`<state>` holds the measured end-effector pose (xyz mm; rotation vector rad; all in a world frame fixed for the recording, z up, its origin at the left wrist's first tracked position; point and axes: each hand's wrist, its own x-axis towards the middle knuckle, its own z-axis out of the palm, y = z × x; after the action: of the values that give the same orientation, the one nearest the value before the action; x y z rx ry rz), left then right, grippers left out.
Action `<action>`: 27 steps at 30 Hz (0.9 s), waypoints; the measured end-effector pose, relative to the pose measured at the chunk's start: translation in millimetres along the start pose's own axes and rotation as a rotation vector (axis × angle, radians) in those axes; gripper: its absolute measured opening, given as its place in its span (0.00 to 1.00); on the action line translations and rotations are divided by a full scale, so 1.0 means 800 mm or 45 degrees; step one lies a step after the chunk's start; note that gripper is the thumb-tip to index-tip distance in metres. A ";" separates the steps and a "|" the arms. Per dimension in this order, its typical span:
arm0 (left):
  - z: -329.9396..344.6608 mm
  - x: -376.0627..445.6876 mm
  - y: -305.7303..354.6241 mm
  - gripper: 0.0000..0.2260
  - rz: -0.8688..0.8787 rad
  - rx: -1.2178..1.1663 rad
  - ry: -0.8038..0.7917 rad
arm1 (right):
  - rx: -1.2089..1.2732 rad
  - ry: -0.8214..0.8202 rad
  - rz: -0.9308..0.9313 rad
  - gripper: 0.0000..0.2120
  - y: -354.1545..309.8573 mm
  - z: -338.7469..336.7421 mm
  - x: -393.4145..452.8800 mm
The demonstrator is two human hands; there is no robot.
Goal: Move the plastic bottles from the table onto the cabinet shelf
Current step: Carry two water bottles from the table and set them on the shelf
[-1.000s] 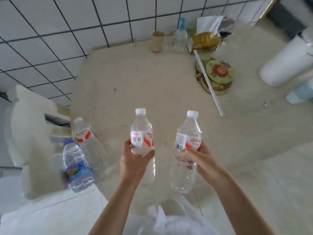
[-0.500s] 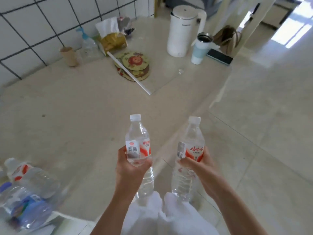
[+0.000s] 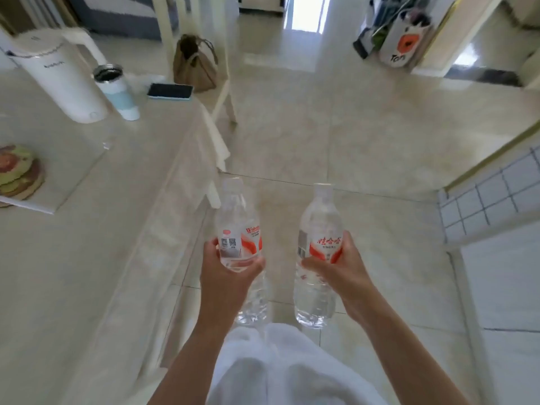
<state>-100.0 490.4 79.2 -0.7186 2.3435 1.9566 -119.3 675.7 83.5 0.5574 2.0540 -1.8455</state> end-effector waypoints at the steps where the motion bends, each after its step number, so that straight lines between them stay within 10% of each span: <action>1: 0.027 -0.001 0.006 0.23 0.015 0.017 -0.056 | 0.012 0.053 0.001 0.23 0.002 -0.026 0.000; 27: 0.533 0.013 0.131 0.27 0.444 0.411 -1.346 | 0.527 1.279 0.059 0.33 0.028 -0.401 0.007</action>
<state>-265.7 897.0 78.9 0.6437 2.0014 1.3833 -106.5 997.0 97.2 1.9397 2.0799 -2.2154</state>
